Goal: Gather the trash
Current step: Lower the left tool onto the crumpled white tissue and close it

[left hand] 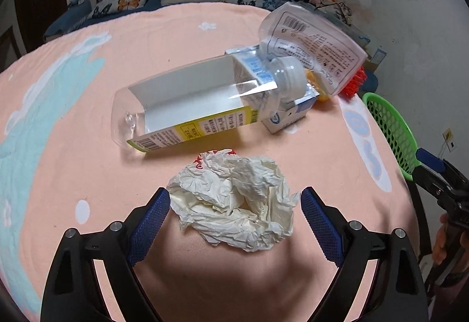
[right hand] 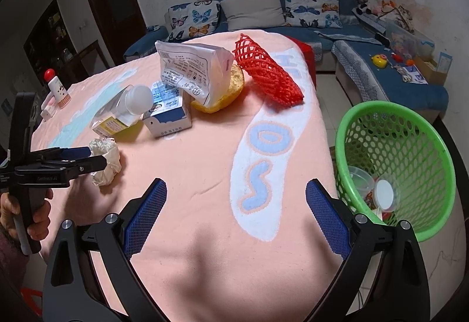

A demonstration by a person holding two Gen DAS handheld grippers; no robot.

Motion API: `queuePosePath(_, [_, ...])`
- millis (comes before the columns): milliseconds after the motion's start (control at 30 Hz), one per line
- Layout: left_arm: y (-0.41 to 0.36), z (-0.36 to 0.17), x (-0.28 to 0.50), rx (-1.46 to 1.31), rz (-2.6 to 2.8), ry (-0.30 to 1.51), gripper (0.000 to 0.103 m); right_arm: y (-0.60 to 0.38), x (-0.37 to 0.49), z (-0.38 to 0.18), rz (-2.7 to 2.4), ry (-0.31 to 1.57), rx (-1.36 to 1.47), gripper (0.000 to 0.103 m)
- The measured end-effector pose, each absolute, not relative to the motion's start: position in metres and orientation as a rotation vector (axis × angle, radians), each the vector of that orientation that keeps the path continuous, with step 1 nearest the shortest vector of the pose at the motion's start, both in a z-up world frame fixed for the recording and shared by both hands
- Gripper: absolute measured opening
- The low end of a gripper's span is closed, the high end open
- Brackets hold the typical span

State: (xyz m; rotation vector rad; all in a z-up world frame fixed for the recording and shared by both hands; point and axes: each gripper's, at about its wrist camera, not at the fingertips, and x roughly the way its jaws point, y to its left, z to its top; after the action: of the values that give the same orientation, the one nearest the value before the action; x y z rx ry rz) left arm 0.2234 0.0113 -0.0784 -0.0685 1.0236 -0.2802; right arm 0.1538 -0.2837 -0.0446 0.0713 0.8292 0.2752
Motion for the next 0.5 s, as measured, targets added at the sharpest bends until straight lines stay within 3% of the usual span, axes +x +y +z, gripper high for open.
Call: queuePosePath(500, [0.01,-0.081,0.224,-0.071,-0.232,1.017,0.084,-0.272,0.155,-0.052,0.293,0.853,0.06,0.095])
